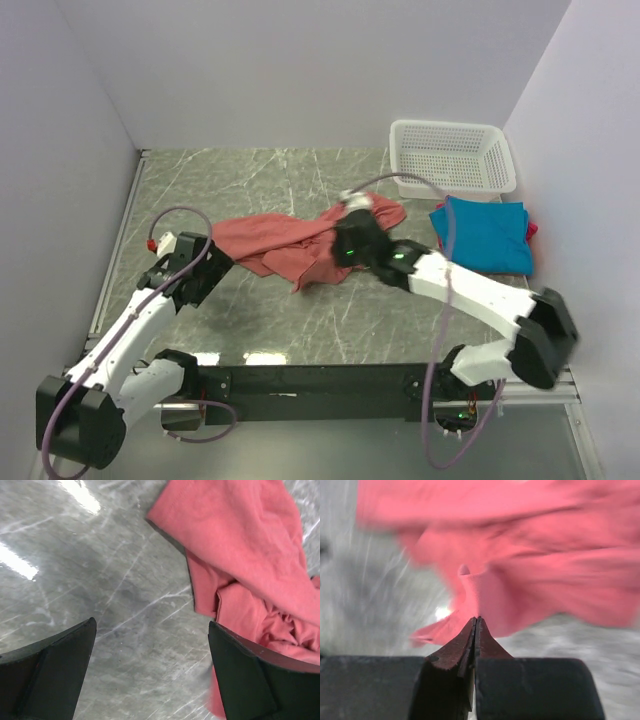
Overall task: Fold and stack the t-shirts
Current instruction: Flatten the tshirt out
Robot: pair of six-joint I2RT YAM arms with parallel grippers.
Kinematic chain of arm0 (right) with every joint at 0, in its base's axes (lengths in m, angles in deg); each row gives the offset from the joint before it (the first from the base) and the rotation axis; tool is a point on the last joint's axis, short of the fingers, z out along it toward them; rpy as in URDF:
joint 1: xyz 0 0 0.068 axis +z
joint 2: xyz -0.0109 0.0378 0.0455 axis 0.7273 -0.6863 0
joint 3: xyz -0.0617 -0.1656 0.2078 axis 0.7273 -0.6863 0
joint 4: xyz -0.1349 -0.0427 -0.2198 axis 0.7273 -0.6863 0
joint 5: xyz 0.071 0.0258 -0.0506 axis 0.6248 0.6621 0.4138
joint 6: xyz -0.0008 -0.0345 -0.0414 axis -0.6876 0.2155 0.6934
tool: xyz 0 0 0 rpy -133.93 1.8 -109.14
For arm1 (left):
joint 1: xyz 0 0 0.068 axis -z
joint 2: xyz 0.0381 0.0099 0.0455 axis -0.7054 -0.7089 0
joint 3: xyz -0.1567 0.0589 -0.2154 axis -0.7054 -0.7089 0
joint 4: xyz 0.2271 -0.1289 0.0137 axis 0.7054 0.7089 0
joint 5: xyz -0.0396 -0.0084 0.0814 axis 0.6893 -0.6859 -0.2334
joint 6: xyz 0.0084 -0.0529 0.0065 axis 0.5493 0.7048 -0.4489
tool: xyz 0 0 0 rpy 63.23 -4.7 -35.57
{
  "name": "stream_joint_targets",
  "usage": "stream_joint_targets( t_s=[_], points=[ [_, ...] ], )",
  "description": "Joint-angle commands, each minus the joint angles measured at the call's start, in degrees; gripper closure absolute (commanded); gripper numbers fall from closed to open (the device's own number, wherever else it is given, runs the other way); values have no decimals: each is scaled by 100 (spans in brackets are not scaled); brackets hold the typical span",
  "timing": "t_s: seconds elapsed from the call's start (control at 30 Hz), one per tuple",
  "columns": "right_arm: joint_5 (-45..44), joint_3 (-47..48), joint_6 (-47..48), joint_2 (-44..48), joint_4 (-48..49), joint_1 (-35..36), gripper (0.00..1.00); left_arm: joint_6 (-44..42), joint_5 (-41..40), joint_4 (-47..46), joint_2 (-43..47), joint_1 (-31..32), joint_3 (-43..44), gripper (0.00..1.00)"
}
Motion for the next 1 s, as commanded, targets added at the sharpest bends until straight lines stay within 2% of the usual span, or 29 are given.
stream_joint_targets(
  t_s=[0.0, 0.2, 0.3, 0.57, 0.77, 0.83, 0.9, 0.97],
  points=[
    [-395, -818, -504, 1128, -102, -826, 100, -318, 311, -455, -213, -24, 31, 1],
    [-1300, -1769, -743, 3001, -831, -2292, 100, -415, 267, -570, -802, -24, 172, 1],
    [-1336, -1946, -638, 3496, -964, -2725, 100, -432, 355, -771, -1057, -24, 181, 1],
    [-1223, -1938, -400, 3392, -938, -3482, 100, -459, 303, -1027, -1857, -24, 304, 1],
    [-809, -1964, -268, 3146, -648, -3588, 100, -538, 557, -1360, -2261, -24, 357, 16],
    [-730, -1982, -250, 3049, -595, -3597, 100, -573, 593, -1528, -2402, -24, 383, 25],
    [-573, -2017, -224, 2988, -498, -3623, 100, -599, 506, -1598, -2594, -24, 436, 33],
    [-475, -2043, -172, 2970, -411, -3623, 100, -626, 312, -1581, -2770, -24, 664, 37]
  ],
)
